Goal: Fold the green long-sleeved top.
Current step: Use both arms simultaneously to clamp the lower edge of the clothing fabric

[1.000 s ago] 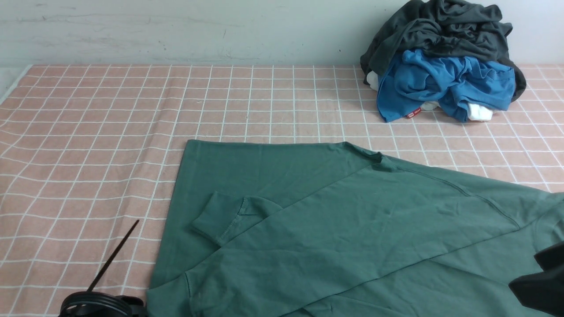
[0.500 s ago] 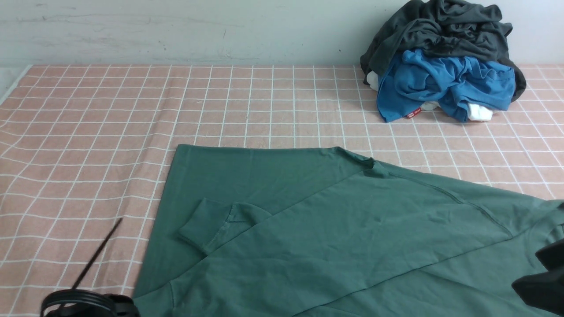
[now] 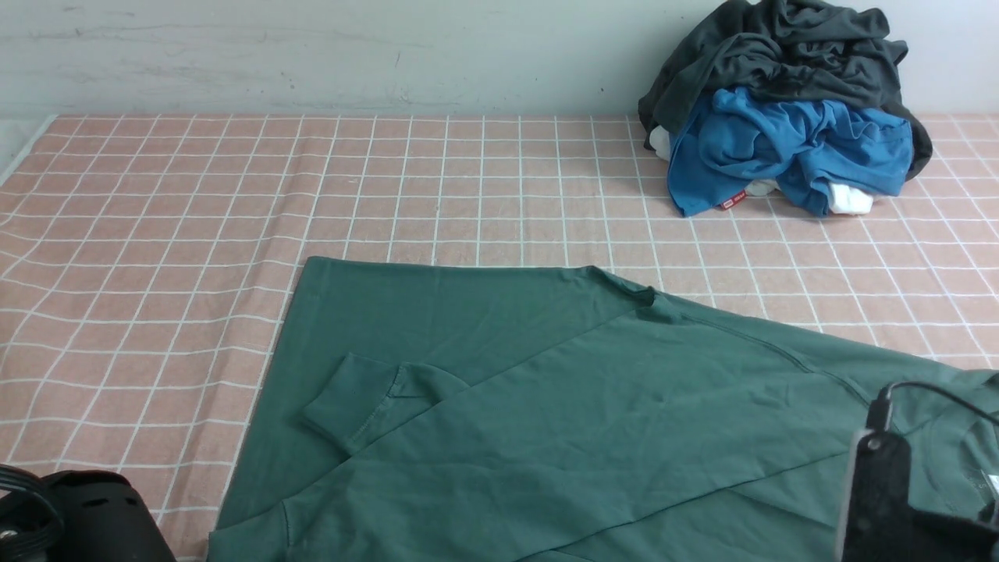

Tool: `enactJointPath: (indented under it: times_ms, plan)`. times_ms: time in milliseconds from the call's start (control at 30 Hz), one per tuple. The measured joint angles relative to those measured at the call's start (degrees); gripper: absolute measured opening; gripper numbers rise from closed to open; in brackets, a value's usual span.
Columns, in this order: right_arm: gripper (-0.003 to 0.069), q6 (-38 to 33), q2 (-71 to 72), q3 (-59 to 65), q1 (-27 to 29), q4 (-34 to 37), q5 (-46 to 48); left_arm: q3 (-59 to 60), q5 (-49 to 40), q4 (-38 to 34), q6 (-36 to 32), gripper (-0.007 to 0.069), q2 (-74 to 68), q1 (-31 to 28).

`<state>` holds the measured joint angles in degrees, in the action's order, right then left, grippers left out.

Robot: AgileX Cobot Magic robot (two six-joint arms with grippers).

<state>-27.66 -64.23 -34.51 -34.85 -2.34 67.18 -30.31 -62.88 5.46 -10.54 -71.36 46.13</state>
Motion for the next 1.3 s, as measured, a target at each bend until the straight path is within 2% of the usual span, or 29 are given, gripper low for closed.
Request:
enactJointPath:
  times_ms: [333,500,700,900,1000,1033,1067,1200,1300]
  plan:
    - [0.0392,-2.14,-2.66,12.6,0.0,-10.8,-12.37,0.0,0.34,-0.06,0.06,0.0,0.0,-0.05]
    - [0.0392,1.74,-2.66,15.3,0.0,-18.78,-17.34,0.0,1.26,-0.06,0.06,0.0,0.0,-0.05]
    - [0.0375,4.37,-2.66,15.49,0.0,-20.17,-22.13,0.0,1.66,-0.06,0.06,0.0,0.0,-0.05]
    - [0.0227,3.43,-3.31,15.88,0.0,-20.24,-21.55,0.0,1.66,-0.06,0.06,0.0,0.0,-0.05]
    - [0.0069,2.01,-3.43,14.82,0.0,-20.24,-18.44,0.0,1.66,0.0,0.06,0.0,0.0,-0.05]
    - [0.0062,1.91,-3.37,14.66,0.0,-20.24,-18.29,0.0,1.58,0.0,0.06,0.0,0.0,-0.05]
    - [0.0015,1.62,-3.08,12.78,0.0,-20.31,-16.47,-0.27,1.06,0.07,0.26,0.0,0.0,-0.05]
    - [-0.0001,1.5,-2.47,6.79,0.78,-21.78,-13.32,-4.1,-2.19,1.41,0.65,0.0,0.0,-0.05]
    - [-0.0002,0.84,-2.47,1.38,4.7,-21.94,-12.93,-9.55,-3.59,3.95,0.65,0.0004,0.0,-1.31]
